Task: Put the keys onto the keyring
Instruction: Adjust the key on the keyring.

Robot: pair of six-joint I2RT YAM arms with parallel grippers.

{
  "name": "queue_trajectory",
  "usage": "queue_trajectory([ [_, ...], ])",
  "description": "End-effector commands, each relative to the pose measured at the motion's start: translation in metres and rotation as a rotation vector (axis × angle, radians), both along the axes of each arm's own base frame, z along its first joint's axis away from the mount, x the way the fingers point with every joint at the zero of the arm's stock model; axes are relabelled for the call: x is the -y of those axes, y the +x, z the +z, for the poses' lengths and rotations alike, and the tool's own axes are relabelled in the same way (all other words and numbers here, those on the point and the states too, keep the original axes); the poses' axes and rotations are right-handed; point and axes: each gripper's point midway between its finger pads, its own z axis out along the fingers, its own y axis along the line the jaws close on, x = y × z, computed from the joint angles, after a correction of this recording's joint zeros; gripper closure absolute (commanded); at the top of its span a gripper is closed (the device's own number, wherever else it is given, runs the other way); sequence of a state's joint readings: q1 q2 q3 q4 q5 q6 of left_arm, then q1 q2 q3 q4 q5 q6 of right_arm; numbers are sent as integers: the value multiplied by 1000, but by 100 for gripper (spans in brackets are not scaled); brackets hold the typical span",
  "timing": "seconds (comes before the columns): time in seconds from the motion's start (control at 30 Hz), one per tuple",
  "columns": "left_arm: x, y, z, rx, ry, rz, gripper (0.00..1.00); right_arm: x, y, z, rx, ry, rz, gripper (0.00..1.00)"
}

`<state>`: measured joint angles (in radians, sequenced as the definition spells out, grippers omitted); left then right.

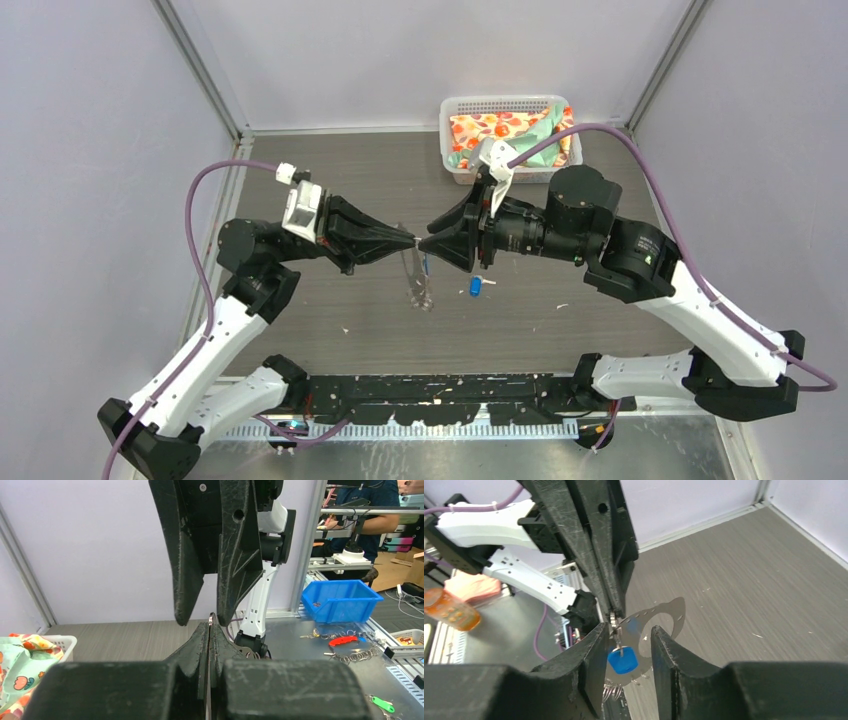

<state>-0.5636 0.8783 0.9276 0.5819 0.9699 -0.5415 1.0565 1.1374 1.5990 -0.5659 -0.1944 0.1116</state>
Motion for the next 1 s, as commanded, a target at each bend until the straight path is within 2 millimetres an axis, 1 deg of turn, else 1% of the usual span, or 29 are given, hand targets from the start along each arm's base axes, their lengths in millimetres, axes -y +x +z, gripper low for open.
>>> queue_trajectory([
  [0.0, -8, -12, 22, 68, -40, -1, 100, 2, -21, 20, -12, 74, 111, 62],
  [0.2, -9, -10, 23, 62, -46, 12, 100, 3, -21, 17, -27, 79, 113, 72],
  [0.3, -9, -10, 22, 59, -46, 15, 100, 1, -21, 17, -30, 82, 118, 80],
  [0.37, -9, -9, 21, 52, -42, 15, 100, -2, -19, 17, -34, 85, 117, 82],
  [0.43, -8, -7, 18, 37, -34, 16, 100, -4, -18, 17, -35, 89, 117, 83],
  [0.53, -7, -6, 15, 16, -25, 13, 100, -8, -16, 14, -42, 92, 116, 78],
  [0.57, -7, -6, 16, 17, -26, 12, 100, -9, -15, 13, -43, 92, 117, 78],
  [0.63, -7, -6, 17, 17, -29, 14, 100, -11, -15, 13, -38, 100, 118, 82],
  [0.73, -7, -6, 16, 22, -26, 15, 100, -10, -14, 13, -39, 98, 112, 97],
  [0.77, -7, -6, 15, 22, -24, 16, 100, -8, -14, 12, -46, 86, 107, 99],
  [0.87, -6, -6, 12, 19, -10, 12, 100, -1, -13, 9, -68, 54, 86, 99],
  [0.9, -6, -7, 9, 17, 2, 4, 96, 1, -13, 9, -77, 43, 80, 99],
  [0.93, -5, -8, 7, 21, 16, -7, 83, 2, -13, 6, -91, 22, 73, 99],
  [0.97, -4, -10, 3, 23, 38, -25, 69, 4, -13, 6, -100, -1, 71, 99],
])
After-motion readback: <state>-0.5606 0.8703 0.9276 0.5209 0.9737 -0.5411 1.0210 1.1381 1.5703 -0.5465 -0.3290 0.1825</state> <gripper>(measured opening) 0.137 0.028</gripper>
